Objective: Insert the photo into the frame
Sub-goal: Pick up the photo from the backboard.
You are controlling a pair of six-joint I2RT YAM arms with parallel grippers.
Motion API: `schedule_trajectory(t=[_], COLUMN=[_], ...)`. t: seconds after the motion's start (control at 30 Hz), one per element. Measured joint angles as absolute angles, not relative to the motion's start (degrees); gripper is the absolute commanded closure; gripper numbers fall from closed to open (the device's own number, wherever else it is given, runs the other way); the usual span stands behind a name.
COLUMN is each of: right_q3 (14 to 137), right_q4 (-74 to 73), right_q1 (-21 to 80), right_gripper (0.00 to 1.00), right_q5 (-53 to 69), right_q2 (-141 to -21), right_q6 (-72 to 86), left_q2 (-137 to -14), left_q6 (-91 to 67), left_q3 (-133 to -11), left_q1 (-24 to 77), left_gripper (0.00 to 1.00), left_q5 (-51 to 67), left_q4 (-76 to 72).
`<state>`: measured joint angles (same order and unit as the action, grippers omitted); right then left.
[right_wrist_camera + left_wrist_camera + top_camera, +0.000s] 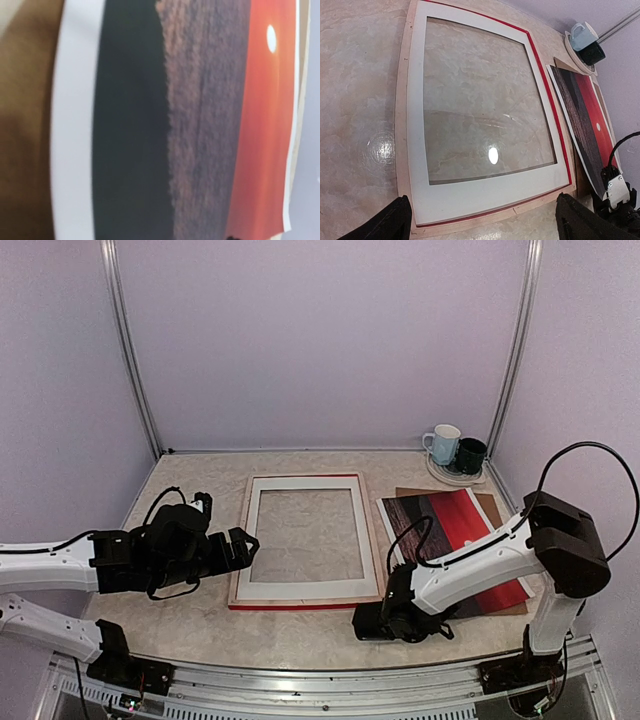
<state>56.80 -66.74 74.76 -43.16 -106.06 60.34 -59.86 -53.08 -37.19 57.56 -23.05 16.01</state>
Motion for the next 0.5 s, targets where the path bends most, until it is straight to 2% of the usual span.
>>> schedule_trajectory(t=[0.17, 0.43, 0.5], right_q3=[56.45, 56.14, 56.03], right_q4=[-63.79, -60.36, -59.75], right_q1=[74.00, 72.93, 72.93], right_gripper=[0.50, 0.83, 0.88], right_q5=[-44.05, -44.88, -44.88], right_q2=[-106.30, -107.53, -107.57], right_q6=[58.72, 55.88, 55.16], left_q2=[-60.07, -60.60, -60.84], left_q6=[-53.06, -52.69, -52.66], left_q3=[-37.19, -37.19, -37.17], left_q1=[57.56, 57.56, 57.54], left_gripper=[0.01, 0.01, 0.01], left_q5=[-22.94, -22.92, -22.90], left_q4=[15.90, 15.86, 15.81])
